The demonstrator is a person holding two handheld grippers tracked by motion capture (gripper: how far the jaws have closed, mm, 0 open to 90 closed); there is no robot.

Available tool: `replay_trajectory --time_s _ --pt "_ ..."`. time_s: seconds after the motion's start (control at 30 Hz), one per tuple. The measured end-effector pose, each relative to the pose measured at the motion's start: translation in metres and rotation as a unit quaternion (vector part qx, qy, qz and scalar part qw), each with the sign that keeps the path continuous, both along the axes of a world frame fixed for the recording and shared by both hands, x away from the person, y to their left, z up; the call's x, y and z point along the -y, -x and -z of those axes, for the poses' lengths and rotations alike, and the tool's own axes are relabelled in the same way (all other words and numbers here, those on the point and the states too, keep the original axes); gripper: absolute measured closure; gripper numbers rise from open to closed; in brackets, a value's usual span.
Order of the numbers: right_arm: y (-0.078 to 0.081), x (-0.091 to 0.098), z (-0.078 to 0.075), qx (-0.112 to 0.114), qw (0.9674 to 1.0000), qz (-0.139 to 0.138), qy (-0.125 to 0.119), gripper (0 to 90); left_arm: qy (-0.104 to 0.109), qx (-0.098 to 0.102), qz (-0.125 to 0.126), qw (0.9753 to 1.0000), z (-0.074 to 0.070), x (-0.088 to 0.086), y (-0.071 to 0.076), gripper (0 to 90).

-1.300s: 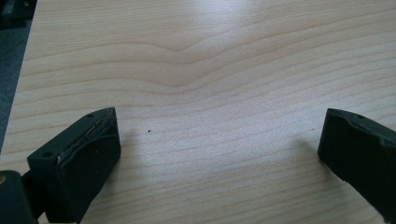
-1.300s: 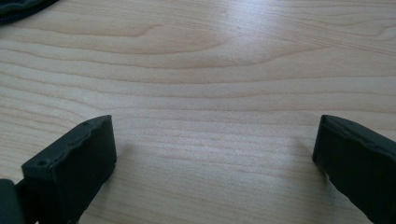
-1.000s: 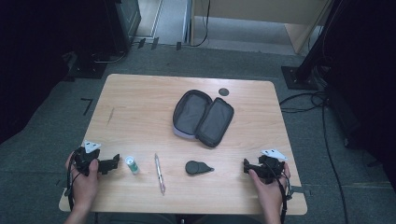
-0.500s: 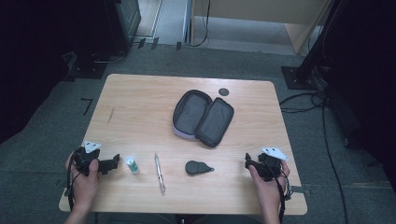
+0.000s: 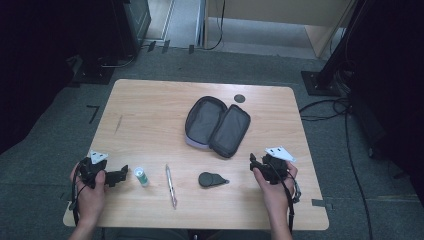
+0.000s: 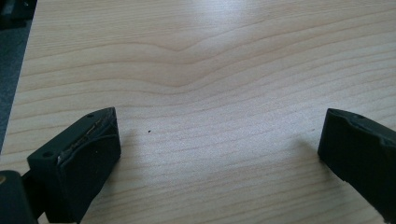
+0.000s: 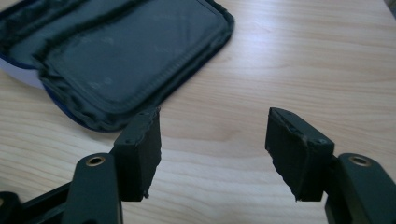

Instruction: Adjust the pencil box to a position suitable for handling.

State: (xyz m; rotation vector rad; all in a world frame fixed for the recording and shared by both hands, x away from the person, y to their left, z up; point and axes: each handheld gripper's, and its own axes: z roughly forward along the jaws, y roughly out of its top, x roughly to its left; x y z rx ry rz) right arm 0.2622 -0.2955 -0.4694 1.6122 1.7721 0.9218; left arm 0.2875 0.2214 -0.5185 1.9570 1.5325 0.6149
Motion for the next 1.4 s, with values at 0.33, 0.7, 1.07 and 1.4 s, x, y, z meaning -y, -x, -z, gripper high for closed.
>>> replay_trajectory --time_s 0.33,0.7,1.07,1.4 --pt "-0.014 -0.027 -0.014 0.022 0.9994 -0.024 -0.009 39.9 0.0 0.0 0.001 1.0 0.0 0.0 0.0 0.0" --pt "-0.031 -0.054 -0.028 0.018 0.9985 -0.045 -0.025 46.3 -0.001 -0.001 0.001 1.0 0.0 0.0 0.0 0.0" --pt "-0.046 -0.077 -0.029 0.019 0.9964 -0.074 -0.037 55.2 -0.001 0.0 0.001 1.0 0.0 0.0 0.0 0.0" --pt "-0.063 -0.107 -0.027 -0.011 0.996 -0.078 -0.043 60.1 -0.001 0.0 0.001 1.0 0.0 0.0 0.0 0.0"
